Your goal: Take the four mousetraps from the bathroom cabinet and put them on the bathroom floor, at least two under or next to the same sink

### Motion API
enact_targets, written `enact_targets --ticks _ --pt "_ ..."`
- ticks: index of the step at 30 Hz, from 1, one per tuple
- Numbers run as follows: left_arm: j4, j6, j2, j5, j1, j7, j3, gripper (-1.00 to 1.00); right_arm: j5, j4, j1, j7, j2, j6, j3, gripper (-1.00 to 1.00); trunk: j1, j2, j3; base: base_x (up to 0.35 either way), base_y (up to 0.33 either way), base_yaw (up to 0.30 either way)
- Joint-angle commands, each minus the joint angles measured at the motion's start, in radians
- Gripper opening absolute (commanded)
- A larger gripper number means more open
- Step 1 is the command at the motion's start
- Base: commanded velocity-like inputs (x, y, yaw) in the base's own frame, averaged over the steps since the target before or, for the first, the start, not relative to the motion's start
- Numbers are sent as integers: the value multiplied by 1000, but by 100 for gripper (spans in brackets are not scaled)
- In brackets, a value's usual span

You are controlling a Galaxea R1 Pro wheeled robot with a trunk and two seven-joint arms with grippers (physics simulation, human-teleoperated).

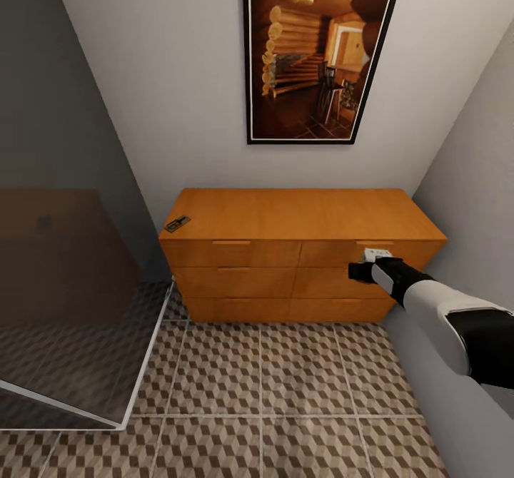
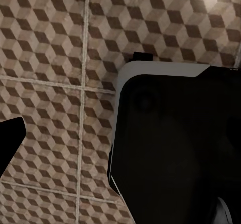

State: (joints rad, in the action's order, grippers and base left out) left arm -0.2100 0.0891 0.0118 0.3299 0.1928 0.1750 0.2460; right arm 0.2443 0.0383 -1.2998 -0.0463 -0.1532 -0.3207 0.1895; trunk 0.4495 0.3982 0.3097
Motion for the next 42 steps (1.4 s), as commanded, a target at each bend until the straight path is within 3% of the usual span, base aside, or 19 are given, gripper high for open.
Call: enact_targets --ticks 1,2,5,9,12,19,22,29,42 --pt "0 3 0 9 0 4 9 100 10 -8 11 -6 6 16 9 -100 0 2 2 0 0 0" --pt "0 3 0 9 0 4 9 100 10 -11 22 -6 9 26 9 -100 0 2 2 0 0 0" --pt "-1 3 0 9 0 4 9 100 9 -19 128 -6 32 87 8 -100 0 2 2 0 0 0" --pt "-1 3 0 9 0 4 9 100 1 -22 271 -6 66 216 8 -100 0 2 2 0 0 0" --pt "-1 3 0 9 0 4 9 100 -10 -23 473 -6 115 370 8 -100 0 2 2 0 0 0" --pt "-2 3 0 9 0 4 9 100 -12 -24 729 -12 148 564 9 -100 0 2 2 0 0 0" --pt "-2 3 0 9 0 4 9 100 -14 -24 799 -14 158 593 9 -100 0 2 2 0 0 0" --pt "-2 3 3 9 0 4 7 100 -22 -24 880 -16 181 619 9 -100 0 2 2 0 0 0" --pt "-16 4 14 9 0 5 3 100 -32 0 889 -10 184 706 6 -100 0 2 2 0 0 0"
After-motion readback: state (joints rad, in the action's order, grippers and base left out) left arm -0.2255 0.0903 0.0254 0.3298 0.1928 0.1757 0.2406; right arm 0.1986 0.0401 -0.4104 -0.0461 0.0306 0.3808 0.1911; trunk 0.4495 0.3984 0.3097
